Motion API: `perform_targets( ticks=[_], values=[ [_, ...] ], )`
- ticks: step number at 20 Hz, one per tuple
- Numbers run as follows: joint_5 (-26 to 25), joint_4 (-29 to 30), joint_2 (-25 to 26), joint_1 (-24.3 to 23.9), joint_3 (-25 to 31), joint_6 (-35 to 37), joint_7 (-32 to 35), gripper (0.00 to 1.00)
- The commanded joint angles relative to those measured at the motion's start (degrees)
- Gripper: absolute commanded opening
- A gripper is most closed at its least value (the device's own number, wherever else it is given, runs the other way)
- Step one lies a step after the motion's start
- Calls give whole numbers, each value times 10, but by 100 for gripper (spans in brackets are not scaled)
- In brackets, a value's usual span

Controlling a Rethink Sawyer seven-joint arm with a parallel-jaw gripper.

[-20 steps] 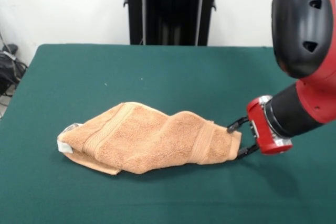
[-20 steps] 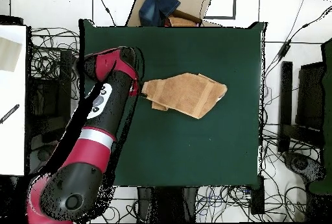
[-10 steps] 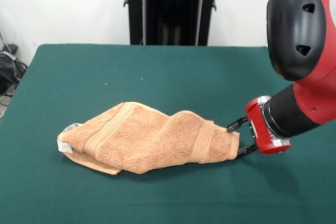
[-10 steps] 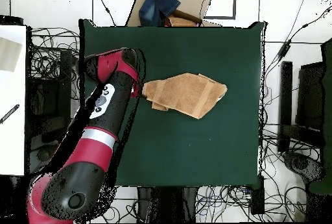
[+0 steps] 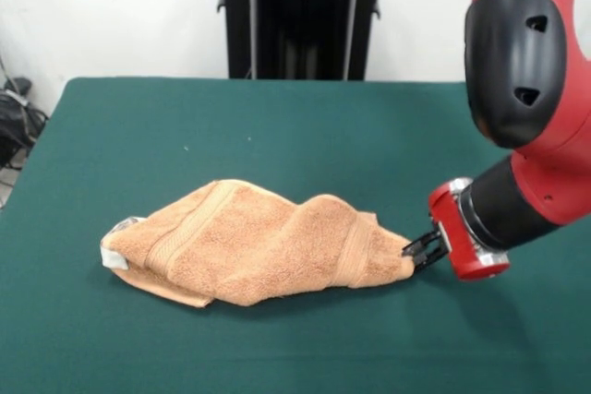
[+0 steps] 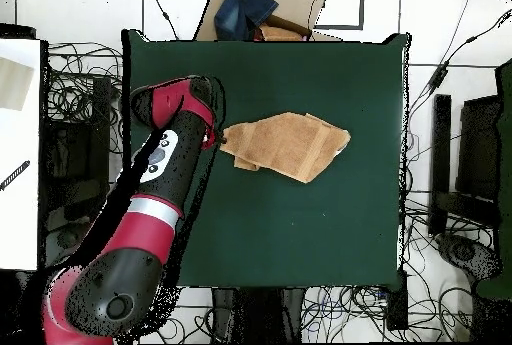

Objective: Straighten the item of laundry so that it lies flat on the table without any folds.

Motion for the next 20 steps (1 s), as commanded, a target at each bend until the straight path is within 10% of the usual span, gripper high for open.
perform_targets(
  ticks=[1,20],
  values=[
    [-22,64,16,-4,68,-47,10,0],
    [-12,67,-4,-6,64,-17,21,0]
  ],
)
